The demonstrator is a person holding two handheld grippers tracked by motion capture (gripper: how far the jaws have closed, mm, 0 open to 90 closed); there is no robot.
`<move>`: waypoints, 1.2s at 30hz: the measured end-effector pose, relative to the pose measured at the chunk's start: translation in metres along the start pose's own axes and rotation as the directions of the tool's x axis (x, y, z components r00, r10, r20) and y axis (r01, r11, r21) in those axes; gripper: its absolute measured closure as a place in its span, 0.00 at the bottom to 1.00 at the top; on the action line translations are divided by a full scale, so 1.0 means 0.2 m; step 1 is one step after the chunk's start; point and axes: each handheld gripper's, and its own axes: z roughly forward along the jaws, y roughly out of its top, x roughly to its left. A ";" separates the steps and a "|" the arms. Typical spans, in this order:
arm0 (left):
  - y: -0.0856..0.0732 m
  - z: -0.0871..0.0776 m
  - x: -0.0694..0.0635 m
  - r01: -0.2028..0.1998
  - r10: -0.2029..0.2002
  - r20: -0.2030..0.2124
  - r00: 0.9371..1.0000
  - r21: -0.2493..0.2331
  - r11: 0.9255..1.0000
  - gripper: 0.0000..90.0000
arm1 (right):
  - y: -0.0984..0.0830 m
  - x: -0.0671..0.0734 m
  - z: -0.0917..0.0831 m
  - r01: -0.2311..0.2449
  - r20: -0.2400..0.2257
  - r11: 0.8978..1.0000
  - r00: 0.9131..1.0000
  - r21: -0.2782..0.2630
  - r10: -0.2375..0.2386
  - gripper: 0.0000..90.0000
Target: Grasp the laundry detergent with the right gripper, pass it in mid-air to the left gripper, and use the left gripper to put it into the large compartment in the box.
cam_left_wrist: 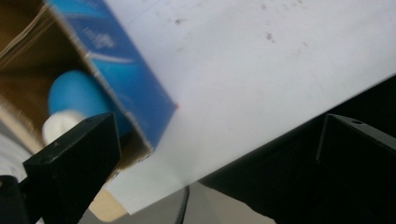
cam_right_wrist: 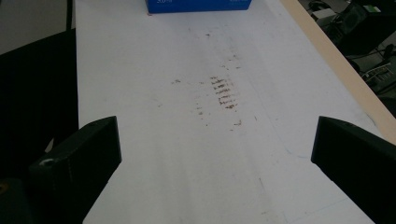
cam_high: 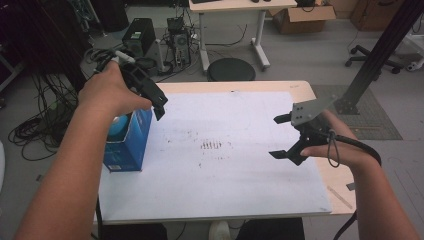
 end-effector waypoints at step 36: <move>0.09 0.29 -0.38 -0.665 0.661 0.082 0.746 0.053 0.745 0.00 | 0.15 -0.14 0.11 0.107 -0.118 0.928 0.991 0.358 -0.068 0.03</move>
